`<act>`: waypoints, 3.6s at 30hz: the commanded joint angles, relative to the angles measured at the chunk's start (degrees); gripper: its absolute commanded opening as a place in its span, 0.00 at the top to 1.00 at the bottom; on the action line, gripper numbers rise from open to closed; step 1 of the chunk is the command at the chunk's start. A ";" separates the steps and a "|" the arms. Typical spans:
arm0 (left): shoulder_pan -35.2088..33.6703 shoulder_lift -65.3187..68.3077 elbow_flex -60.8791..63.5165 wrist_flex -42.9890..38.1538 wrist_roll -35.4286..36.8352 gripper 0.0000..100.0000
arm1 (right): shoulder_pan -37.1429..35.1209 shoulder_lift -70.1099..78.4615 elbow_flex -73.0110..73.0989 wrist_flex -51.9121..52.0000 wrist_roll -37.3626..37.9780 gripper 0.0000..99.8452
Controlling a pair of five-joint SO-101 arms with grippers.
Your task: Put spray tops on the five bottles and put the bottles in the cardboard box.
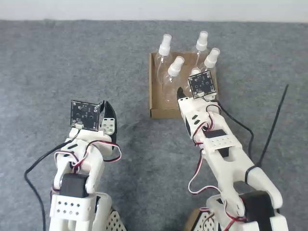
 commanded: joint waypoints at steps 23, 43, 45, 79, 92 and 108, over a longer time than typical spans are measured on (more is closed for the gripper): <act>-0.09 -0.88 -0.31 -1.67 0.62 0.99 | -0.57 -9.89 -2.64 5.49 -0.44 0.74; -0.09 -0.88 -0.31 -1.67 0.62 0.99 | -0.66 -9.98 -16.18 19.47 -0.44 0.74; -0.09 -0.88 -0.31 -1.67 0.62 0.99 | -0.48 -10.15 -16.70 19.56 -0.44 0.74; -8.62 -5.01 1.36 -6.95 0.26 0.99 | 9.63 -84.35 24.09 66.77 14.24 0.74; -9.85 -20.57 8.75 6.33 0.26 0.99 | 9.63 -88.22 31.12 73.19 15.65 0.74; -9.76 -21.27 20.18 7.12 0.26 0.99 | 18.86 -88.04 35.25 73.19 15.65 1.00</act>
